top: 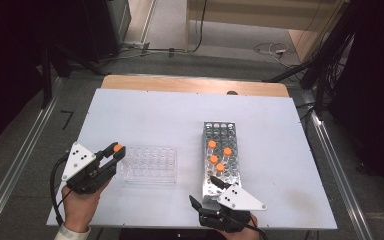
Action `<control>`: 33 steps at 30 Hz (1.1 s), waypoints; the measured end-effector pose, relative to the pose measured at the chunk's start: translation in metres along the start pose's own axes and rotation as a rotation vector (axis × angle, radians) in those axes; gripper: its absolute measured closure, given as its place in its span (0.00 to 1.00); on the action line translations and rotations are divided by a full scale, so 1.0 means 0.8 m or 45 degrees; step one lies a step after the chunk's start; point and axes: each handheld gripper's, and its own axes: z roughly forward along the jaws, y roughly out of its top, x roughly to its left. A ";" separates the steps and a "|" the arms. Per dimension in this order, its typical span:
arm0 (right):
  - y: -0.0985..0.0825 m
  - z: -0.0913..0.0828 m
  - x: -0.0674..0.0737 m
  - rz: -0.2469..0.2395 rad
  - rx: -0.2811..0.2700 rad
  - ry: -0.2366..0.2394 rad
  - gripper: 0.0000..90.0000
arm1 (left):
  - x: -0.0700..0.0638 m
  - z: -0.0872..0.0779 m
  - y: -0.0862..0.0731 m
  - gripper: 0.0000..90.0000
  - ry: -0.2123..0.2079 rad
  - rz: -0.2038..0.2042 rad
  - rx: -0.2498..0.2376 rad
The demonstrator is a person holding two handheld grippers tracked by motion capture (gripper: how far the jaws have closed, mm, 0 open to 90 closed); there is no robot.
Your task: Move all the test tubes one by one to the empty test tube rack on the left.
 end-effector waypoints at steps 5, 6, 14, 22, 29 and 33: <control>0.000 -0.001 -0.001 0.006 0.000 -0.004 0.23 | 0.000 0.009 -0.011 0.78 0.001 -0.007 0.043; 0.000 -0.001 -0.001 0.006 0.000 -0.004 0.23 | 0.000 0.009 -0.011 0.78 0.001 -0.007 0.043; -0.001 -0.002 -0.002 0.003 -0.002 -0.006 0.23 | -0.002 0.014 -0.027 0.78 0.005 -0.004 0.087; -0.002 -0.001 -0.003 0.009 0.002 -0.007 0.23 | -0.002 0.016 -0.029 0.76 0.003 -0.002 0.088; -0.003 0.000 -0.004 0.013 0.006 -0.008 0.23 | -0.002 0.014 -0.028 0.65 -0.019 -0.017 0.064; -0.003 -0.002 -0.007 0.019 -0.001 -0.018 0.23 | -0.001 0.012 -0.027 0.46 0.004 -0.036 0.049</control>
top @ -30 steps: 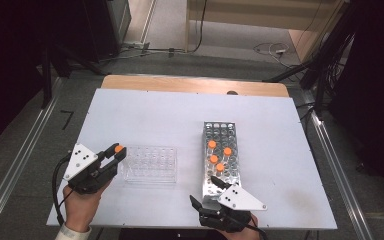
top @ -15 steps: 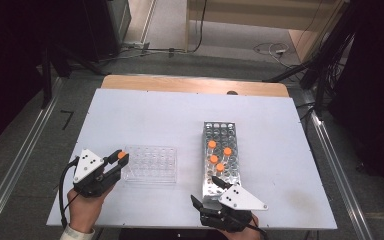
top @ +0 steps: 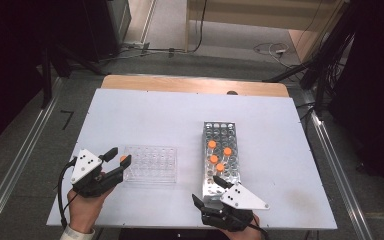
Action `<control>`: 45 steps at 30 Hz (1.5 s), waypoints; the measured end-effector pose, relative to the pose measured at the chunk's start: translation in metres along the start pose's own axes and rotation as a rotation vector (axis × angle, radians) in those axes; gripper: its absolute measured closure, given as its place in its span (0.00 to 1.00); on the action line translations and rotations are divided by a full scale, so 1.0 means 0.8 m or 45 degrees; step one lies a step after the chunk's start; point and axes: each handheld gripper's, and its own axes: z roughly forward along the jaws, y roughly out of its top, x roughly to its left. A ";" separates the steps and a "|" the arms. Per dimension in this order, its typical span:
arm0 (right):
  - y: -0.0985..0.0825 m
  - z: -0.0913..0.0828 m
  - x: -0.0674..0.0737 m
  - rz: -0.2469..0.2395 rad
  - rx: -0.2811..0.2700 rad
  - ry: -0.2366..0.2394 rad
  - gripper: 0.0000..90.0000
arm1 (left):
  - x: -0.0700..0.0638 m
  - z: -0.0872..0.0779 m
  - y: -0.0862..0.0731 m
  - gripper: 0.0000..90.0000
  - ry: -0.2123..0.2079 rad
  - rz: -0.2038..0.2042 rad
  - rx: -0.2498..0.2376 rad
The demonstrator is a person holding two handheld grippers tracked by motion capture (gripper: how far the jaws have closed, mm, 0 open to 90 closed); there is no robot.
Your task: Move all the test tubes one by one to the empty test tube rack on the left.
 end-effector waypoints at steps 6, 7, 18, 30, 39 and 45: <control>0.000 -0.004 -0.006 0.016 -0.012 -0.016 0.23 | 0.005 -0.001 0.002 0.23 0.055 -0.073 -0.007; 0.000 -0.005 -0.006 0.022 -0.013 -0.019 0.23 | 0.006 -0.002 0.002 0.22 0.059 -0.072 -0.007; -0.006 -0.006 -0.029 0.055 -0.024 -0.116 0.23 | 0.008 -0.004 0.000 0.21 0.073 -0.083 -0.010; -0.021 0.018 -0.049 0.084 -0.003 -0.250 0.43 | 0.003 -0.003 -0.001 0.21 0.066 -0.073 -0.013; -0.019 0.029 -0.046 0.096 0.030 -0.289 0.65 | 0.001 -0.004 0.000 0.22 0.061 -0.070 -0.018; -0.019 0.034 -0.046 0.105 0.044 -0.311 0.75 | 0.001 -0.003 0.000 0.23 0.058 -0.070 -0.018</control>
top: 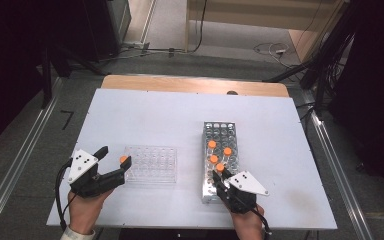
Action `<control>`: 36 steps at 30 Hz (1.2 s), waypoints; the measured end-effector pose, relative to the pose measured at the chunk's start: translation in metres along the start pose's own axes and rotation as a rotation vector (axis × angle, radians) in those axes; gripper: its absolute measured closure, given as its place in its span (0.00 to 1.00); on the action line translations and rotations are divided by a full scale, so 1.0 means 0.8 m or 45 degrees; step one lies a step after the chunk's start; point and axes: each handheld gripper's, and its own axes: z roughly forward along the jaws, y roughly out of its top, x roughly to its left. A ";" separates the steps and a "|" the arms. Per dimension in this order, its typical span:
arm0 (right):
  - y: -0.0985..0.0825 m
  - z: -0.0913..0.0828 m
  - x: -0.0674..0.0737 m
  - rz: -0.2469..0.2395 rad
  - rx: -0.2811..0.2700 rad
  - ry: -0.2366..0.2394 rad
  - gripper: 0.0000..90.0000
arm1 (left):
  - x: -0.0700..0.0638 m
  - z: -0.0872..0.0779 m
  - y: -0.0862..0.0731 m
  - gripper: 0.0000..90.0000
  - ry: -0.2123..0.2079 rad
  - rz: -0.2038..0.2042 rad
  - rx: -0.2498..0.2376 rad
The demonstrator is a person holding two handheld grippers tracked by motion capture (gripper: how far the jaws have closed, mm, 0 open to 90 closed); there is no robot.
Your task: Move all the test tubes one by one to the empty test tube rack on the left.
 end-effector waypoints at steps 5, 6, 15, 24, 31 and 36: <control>0.000 0.001 -0.001 0.003 0.002 -0.017 0.79 | -0.001 -0.001 0.000 0.23 -0.004 0.002 0.000; 0.000 0.000 -0.002 0.008 0.000 -0.014 0.79 | -0.001 -0.001 0.000 0.23 -0.004 0.002 0.000; 0.008 -0.011 -0.004 0.026 -0.055 -0.008 0.80 | -0.003 -0.002 0.001 0.23 -0.012 -0.001 -0.006; 0.024 -0.030 -0.006 0.025 -0.130 -0.002 0.80 | -0.008 -0.006 0.006 0.21 -0.029 0.001 -0.018; 0.036 -0.049 -0.004 0.011 -0.188 0.005 0.80 | -0.015 -0.008 0.008 0.20 -0.033 0.028 -0.006; 0.045 -0.065 0.004 -0.006 -0.236 0.032 0.80 | -0.025 -0.012 0.011 0.20 -0.060 0.046 -0.011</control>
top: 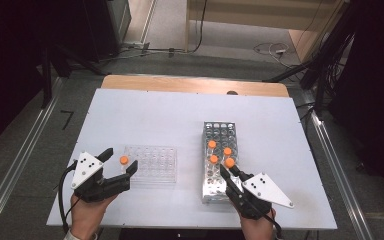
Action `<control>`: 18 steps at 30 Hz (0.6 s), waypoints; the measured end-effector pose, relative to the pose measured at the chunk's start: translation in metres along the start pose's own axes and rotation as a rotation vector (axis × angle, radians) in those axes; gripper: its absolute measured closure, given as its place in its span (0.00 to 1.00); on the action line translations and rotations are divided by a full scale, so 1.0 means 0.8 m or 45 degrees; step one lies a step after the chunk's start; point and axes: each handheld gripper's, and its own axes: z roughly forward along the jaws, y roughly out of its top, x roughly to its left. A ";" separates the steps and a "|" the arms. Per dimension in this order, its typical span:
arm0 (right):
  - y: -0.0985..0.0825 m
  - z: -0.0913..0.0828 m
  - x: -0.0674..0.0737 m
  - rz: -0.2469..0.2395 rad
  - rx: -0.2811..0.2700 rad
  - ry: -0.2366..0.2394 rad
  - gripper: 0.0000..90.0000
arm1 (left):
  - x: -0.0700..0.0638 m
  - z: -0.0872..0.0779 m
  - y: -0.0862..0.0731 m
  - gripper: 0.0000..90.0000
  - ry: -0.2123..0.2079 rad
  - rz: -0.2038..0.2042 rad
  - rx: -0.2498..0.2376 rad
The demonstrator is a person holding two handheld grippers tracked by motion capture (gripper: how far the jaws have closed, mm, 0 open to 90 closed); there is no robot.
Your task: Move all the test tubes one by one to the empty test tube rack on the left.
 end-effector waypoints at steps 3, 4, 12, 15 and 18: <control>0.003 -0.003 0.007 -0.009 -0.002 0.034 0.80 | -0.004 -0.002 0.002 0.20 -0.013 0.004 -0.006; 0.003 -0.004 0.010 -0.014 -0.001 0.048 0.80 | -0.007 -0.003 0.003 0.20 -0.024 0.007 -0.006; -0.005 0.007 0.037 -0.057 0.044 0.132 0.80 | -0.019 -0.004 0.003 0.20 -0.050 0.039 -0.002; -0.007 0.010 0.045 -0.052 0.060 0.166 0.80 | -0.022 -0.004 0.003 0.20 -0.057 0.045 -0.001; -0.011 0.018 0.061 -0.079 0.082 0.211 0.80 | -0.029 -0.005 0.005 0.19 -0.089 0.052 -0.004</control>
